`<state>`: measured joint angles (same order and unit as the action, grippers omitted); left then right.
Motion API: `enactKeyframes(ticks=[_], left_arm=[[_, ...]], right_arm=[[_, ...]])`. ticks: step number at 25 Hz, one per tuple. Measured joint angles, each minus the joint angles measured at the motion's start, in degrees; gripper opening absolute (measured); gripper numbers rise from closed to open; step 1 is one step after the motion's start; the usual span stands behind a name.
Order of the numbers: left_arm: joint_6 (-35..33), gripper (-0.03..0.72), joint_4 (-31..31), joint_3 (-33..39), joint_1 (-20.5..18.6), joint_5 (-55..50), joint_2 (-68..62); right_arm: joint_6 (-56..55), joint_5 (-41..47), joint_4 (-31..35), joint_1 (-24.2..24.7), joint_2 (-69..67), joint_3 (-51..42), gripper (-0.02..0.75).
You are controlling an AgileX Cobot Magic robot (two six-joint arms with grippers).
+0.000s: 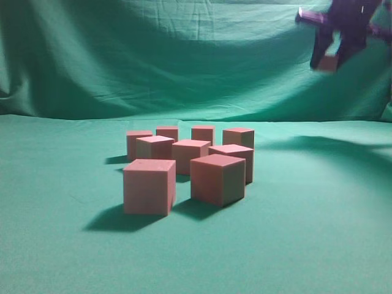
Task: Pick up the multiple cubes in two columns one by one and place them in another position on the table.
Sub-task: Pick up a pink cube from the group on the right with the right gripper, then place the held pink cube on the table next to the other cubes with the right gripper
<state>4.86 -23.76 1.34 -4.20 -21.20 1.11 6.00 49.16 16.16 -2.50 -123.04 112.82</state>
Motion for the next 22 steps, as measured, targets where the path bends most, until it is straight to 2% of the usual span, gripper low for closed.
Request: enactKeyframes(ticks=[4, 7, 13, 17, 22], left_arm=[[0.0, 0.0, 0.0, 0.0, 0.0, 0.0, 0.0], [0.0, 0.0, 0.0, 0.0, 0.0, 0.0, 0.0], [0.0, 0.0, 0.0, 0.0, 0.0, 0.0, 0.0], [0.0, 0.0, 0.0, 0.0, 0.0, 0.0, 0.0], [0.0, 0.0, 0.0, 0.0, 0.0, 0.0, 0.0]], right_arm=[[1.4, 8.7, 0.2, 0.0, 8.5, -0.2, 0.268], [2.3, 10.0, 1.2, 0.0, 15.4, -4.2, 0.268], [10.3, 7.0, 9.2, -1.5, 31.2, -21.5, 0.268], [16.6, 6.0, 11.9, -8.0, 38.2, -32.0, 0.268], [19.1, 6.2, 12.4, -21.4, 40.8, -38.3, 0.268]])
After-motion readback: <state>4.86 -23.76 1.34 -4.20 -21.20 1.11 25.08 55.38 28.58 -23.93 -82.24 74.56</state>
